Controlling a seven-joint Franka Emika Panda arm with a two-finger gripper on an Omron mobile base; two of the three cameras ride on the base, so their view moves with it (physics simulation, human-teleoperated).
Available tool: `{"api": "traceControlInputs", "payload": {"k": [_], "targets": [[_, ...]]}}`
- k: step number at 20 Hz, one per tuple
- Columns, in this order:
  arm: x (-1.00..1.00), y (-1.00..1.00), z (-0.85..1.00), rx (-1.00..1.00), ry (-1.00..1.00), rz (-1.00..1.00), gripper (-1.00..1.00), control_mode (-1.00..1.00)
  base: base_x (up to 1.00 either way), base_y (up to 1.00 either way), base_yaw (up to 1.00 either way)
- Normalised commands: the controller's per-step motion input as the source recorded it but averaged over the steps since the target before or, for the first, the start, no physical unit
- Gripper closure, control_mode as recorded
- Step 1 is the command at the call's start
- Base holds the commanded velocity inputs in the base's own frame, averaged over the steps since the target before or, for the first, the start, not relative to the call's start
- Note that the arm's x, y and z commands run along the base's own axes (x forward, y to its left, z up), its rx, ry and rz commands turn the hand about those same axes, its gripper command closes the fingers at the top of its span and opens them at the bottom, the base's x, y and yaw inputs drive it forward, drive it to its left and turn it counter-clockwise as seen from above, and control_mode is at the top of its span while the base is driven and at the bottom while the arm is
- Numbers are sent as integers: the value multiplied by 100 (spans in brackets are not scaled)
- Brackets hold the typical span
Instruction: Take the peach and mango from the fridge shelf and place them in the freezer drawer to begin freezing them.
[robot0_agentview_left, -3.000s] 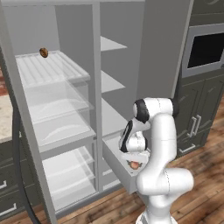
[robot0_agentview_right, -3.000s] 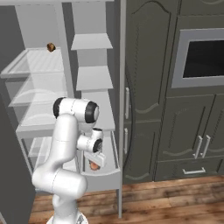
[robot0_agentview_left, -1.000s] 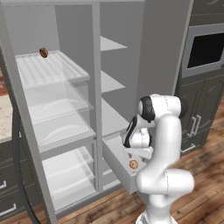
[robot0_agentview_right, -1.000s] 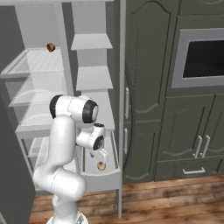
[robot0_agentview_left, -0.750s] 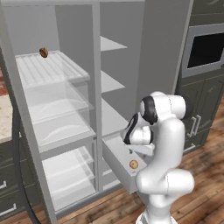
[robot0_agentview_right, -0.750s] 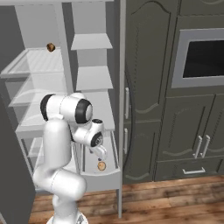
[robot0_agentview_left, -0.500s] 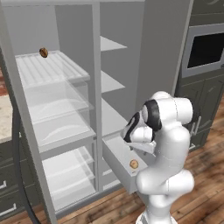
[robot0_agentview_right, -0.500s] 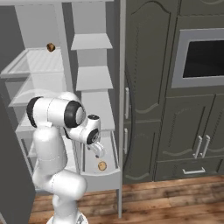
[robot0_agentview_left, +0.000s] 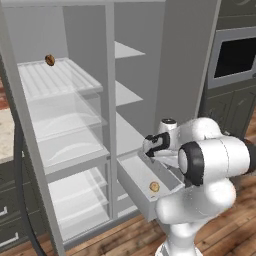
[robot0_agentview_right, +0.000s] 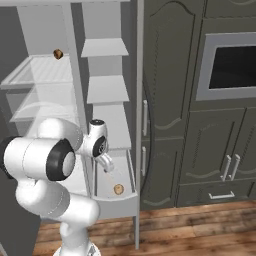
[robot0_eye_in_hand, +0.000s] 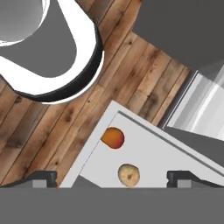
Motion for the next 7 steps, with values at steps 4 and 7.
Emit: {"api": "traceControlInputs", "payload": {"k": [4, 7], "targets": [[-28, 0, 95, -3, -4, -3, -100, -100, 0, 0, 0], [-34, 0, 94, -3, -6, -3, -100, -100, 0, 0, 0]]}}
